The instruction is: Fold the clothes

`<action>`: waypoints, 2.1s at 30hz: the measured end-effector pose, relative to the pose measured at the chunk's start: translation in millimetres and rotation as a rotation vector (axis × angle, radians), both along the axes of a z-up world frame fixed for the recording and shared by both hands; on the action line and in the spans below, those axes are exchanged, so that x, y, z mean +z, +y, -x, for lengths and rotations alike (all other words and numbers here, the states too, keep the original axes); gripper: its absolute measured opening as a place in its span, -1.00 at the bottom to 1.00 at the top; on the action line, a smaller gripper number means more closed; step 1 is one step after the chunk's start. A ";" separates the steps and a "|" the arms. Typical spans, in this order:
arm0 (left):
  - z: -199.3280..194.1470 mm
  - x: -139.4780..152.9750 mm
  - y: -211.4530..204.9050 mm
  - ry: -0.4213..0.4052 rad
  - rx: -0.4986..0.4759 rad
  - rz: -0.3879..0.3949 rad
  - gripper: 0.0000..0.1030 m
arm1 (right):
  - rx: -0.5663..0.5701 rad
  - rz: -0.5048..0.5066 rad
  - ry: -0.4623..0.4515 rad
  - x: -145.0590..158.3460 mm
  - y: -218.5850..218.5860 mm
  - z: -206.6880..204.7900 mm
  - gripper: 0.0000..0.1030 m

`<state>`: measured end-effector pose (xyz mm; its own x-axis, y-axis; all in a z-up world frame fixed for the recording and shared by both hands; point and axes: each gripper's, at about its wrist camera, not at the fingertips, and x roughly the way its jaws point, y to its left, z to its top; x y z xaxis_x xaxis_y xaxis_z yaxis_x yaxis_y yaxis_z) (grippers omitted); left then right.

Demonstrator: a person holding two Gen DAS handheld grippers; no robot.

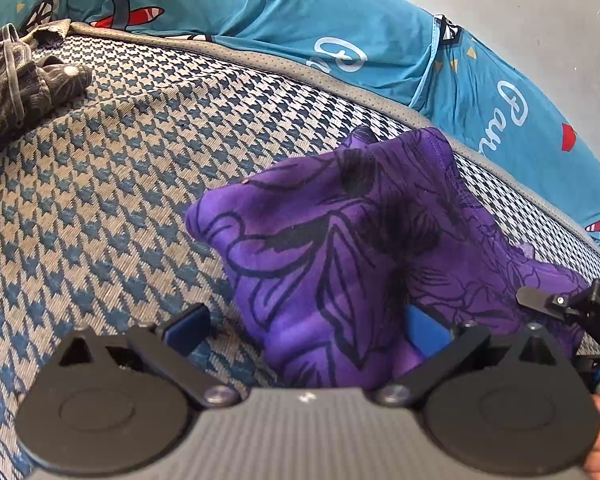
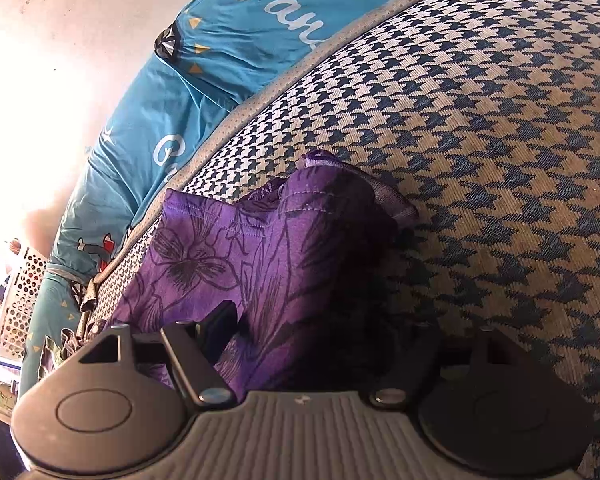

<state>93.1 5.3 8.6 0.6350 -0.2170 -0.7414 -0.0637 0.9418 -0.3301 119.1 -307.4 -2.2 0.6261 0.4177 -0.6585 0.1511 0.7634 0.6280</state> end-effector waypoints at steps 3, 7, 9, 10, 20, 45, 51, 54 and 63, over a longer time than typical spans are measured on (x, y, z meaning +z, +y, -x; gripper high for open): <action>0.5 1.6 2.9 -0.004 0.001 0.016 1.00 | 0.006 0.013 -0.008 1.1 2.2 0.6 0.44; -0.2 0.5 20.4 -0.003 0.021 0.164 1.00 | 0.014 0.007 -0.009 2.3 1.6 -0.1 0.44; -2.0 -1.8 26.6 0.002 0.035 0.187 1.00 | 0.001 -0.020 -0.003 1.3 -1.8 -0.4 0.44; -2.7 -2.8 29.0 0.004 0.041 0.186 1.00 | -0.005 -0.032 0.001 1.1 -3.6 -0.6 0.44; -5.5 -12.8 60.8 0.019 0.097 0.318 1.00 | -0.045 -0.084 0.014 1.5 -18.6 0.2 0.44; -33.2 -15.8 3.0 -0.046 0.002 0.284 0.89 | 0.084 0.001 -0.059 8.8 30.3 -20.9 0.61; -28.1 -9.1 -4.6 -0.076 -0.024 0.184 0.15 | 0.104 0.013 -0.051 8.8 36.3 -20.6 -0.44; -24.1 -1.3 -9.2 -0.114 -0.026 0.137 -0.05 | 0.141 0.074 -0.110 18.7 44.7 -16.7 -0.60; -12.0 21.4 -25.9 -0.216 -0.031 -0.021 -0.16 | 0.194 0.228 -0.244 40.0 66.5 -1.9 -0.65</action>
